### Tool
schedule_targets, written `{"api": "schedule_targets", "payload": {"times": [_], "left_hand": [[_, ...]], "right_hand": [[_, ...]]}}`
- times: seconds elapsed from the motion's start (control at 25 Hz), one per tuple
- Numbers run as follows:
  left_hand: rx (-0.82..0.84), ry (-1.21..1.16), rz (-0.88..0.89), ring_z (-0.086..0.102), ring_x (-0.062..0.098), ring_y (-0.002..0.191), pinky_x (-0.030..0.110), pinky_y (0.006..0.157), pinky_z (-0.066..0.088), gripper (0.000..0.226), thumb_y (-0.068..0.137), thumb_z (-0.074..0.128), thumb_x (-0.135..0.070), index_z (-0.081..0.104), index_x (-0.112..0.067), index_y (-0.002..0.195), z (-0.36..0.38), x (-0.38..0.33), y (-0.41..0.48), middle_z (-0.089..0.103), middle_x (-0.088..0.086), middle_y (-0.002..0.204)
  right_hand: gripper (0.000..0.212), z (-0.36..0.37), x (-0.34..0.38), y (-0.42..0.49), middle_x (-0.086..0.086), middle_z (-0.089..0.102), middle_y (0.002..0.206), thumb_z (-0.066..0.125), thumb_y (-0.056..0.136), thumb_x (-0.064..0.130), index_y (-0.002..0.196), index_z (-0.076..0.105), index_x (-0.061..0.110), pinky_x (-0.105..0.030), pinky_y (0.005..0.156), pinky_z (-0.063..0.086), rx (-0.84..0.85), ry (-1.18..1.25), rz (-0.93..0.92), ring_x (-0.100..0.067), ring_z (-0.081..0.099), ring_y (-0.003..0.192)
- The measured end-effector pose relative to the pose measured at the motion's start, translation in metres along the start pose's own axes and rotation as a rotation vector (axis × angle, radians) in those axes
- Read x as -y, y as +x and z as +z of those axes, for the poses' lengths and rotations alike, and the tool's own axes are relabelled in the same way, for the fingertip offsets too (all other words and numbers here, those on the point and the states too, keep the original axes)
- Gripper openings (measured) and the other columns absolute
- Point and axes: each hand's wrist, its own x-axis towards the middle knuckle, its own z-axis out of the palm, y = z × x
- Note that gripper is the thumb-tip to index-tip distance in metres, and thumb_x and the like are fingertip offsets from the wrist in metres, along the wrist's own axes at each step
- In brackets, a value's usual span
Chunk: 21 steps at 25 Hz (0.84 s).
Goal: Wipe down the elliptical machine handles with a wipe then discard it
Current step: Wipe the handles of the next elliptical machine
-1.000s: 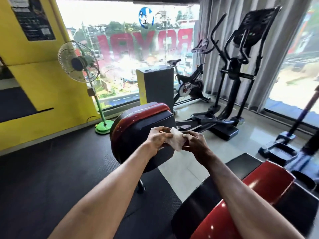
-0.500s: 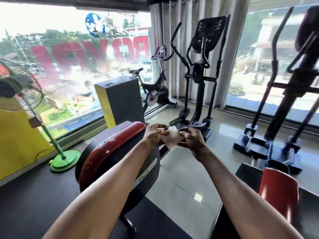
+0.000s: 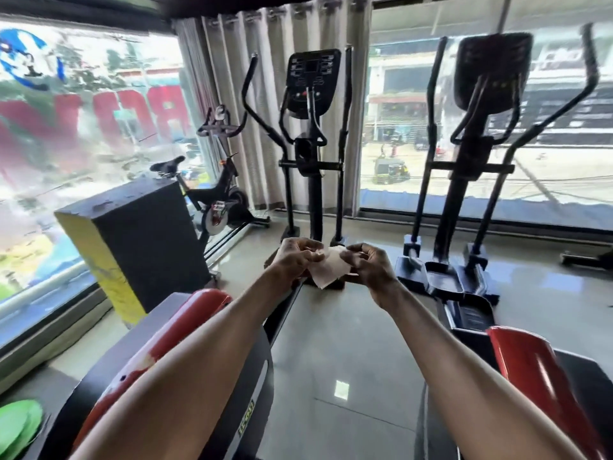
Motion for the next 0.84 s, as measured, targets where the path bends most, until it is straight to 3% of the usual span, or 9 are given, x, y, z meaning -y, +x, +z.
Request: {"api": "schedule_targets", "payload": {"times": [0.08, 0.2, 0.32, 0.4, 0.48, 0.64, 0.72, 0.84], "left_hand": [[0.049, 0.034, 0.034, 0.065, 0.003, 0.058, 0.02, 0.058, 0.056, 0.02, 0.087, 0.073, 0.005, 0.072, -0.001, 0.106, 0.0, -0.004, 0.036, 0.069, 0.004, 0.077], [0.136, 0.031, 0.064, 0.064, -0.001, 0.055, 0.015, 0.057, 0.053, 0.026, 0.086, 0.07, 0.012, 0.069, 0.005, 0.111, 0.013, -0.011, 0.096, 0.068, 0.003, 0.076], [0.183, 0.016, 0.048, 0.06, 0.001, 0.047, 0.015, 0.048, 0.05, 0.028, 0.087, 0.068, 0.012, 0.067, 0.01, 0.115, 0.038, -0.015, 0.164, 0.065, 0.004, 0.068], [0.237, -0.002, 0.036, 0.058, 0.006, 0.047, 0.016, 0.043, 0.045, 0.023, 0.09, 0.067, 0.009, 0.068, 0.006, 0.113, 0.06, -0.019, 0.215, 0.065, -0.002, 0.058], [0.326, -0.009, 0.031, 0.062, 0.009, 0.054, 0.019, 0.047, 0.049, 0.026, 0.086, 0.068, 0.007, 0.067, -0.002, 0.11, 0.081, -0.029, 0.267, 0.068, -0.005, 0.062], [0.421, -0.024, 0.015, 0.064, 0.015, 0.06, 0.024, 0.052, 0.053, 0.047, 0.058, 0.061, -0.001, 0.068, -0.005, 0.105, 0.124, -0.048, 0.362, 0.068, 0.004, 0.073], [0.403, -0.052, -0.016, 0.066, 0.016, 0.059, 0.026, 0.05, 0.055, 0.043, 0.056, 0.059, -0.002, 0.068, -0.007, 0.098, 0.142, -0.054, 0.407, 0.068, 0.003, 0.069], [0.385, -0.115, -0.041, 0.068, 0.02, 0.062, 0.031, 0.051, 0.059, 0.041, 0.058, 0.057, 0.002, 0.068, -0.01, 0.095, 0.168, -0.061, 0.476, 0.07, 0.005, 0.074]], "right_hand": [[0.012, -0.006, 0.003, 0.026, -0.01, 0.069, 0.088, 0.068, 0.092, 0.003, 0.091, 0.065, 0.015, -0.056, 0.087, 0.056, -0.066, 0.012, 0.005, -0.029, 0.065, 0.08], [0.012, -0.022, 0.004, 0.075, -0.011, 0.069, 0.091, 0.067, 0.093, 0.003, 0.094, 0.065, 0.015, -0.042, 0.071, 0.062, -0.127, -0.004, 0.015, -0.024, 0.069, 0.075], [0.016, -0.047, -0.003, 0.142, -0.004, 0.071, 0.09, 0.075, 0.087, 0.008, 0.088, 0.069, 0.023, -0.037, 0.068, 0.06, -0.238, -0.147, -0.094, -0.019, 0.067, 0.078], [0.021, -0.07, -0.002, 0.192, 0.003, 0.072, 0.082, 0.079, 0.083, 0.006, 0.082, 0.069, 0.024, -0.032, 0.066, 0.053, -0.305, -0.238, -0.179, -0.009, 0.065, 0.07], [0.019, -0.096, 0.003, 0.245, 0.004, 0.072, 0.077, 0.079, 0.081, 0.002, 0.084, 0.07, 0.018, -0.024, 0.063, 0.05, -0.338, -0.272, -0.2, 0.0, 0.063, 0.063], [0.02, -0.144, 0.015, 0.344, -0.002, 0.076, 0.085, 0.082, 0.078, 0.022, 0.088, 0.072, 0.008, -0.032, 0.068, 0.054, -0.341, -0.445, -0.28, -0.013, 0.068, 0.074], [0.025, -0.157, 0.02, 0.382, 0.001, 0.076, 0.086, 0.083, 0.078, 0.028, 0.088, 0.074, 0.006, -0.029, 0.071, 0.053, -0.305, -0.603, -0.32, -0.012, 0.067, 0.074], [0.014, -0.174, 0.023, 0.434, 0.007, 0.075, 0.088, 0.08, 0.081, 0.028, 0.091, 0.079, 0.018, -0.029, 0.073, 0.053, -0.249, -0.763, -0.42, -0.008, 0.065, 0.077]]}}
